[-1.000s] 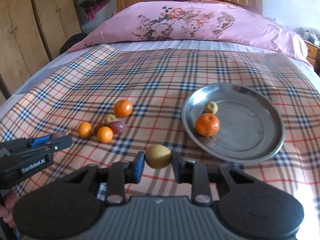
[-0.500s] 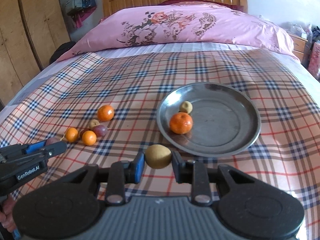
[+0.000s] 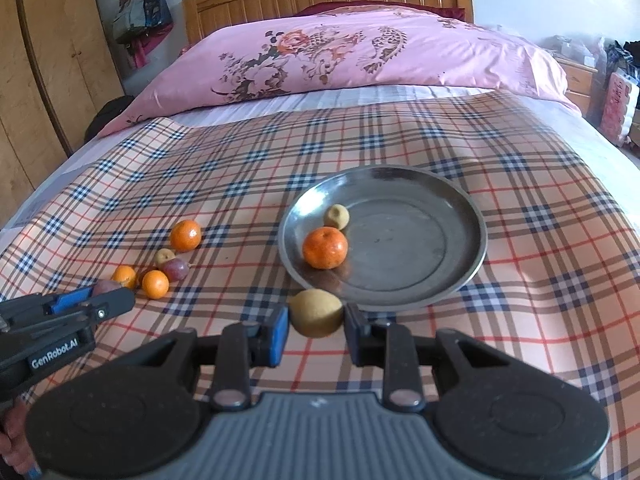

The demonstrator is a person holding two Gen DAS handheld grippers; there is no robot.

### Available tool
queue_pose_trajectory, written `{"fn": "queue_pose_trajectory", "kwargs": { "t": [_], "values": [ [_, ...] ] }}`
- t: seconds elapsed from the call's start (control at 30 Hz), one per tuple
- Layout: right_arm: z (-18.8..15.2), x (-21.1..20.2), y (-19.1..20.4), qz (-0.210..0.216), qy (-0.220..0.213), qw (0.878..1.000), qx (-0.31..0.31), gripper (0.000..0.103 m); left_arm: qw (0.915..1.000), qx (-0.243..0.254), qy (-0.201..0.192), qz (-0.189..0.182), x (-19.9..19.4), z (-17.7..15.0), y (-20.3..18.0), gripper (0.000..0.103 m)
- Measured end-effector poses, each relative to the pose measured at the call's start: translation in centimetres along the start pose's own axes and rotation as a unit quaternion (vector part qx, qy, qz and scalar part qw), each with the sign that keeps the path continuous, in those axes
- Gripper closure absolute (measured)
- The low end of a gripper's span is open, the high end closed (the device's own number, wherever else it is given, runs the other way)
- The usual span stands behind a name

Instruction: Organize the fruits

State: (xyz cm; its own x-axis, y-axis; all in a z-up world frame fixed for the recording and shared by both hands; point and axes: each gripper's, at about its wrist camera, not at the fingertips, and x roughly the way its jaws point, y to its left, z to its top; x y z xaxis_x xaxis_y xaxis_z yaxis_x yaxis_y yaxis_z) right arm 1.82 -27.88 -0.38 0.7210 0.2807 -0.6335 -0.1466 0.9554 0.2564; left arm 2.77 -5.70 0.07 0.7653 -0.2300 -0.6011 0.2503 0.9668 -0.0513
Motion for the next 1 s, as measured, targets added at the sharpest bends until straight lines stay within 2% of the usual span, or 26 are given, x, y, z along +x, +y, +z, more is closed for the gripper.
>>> {"fn": "queue_pose_trajectory", "kwargs": {
  "t": [1.0],
  "values": [
    [1.8, -1.7, -4.3, -0.022, -0.022, 0.999, 0.019, 0.075, 0.9983, 0.026, -0.003, -0.052, 2.1, 2.5, -6.6, 0.075]
  ]
}}
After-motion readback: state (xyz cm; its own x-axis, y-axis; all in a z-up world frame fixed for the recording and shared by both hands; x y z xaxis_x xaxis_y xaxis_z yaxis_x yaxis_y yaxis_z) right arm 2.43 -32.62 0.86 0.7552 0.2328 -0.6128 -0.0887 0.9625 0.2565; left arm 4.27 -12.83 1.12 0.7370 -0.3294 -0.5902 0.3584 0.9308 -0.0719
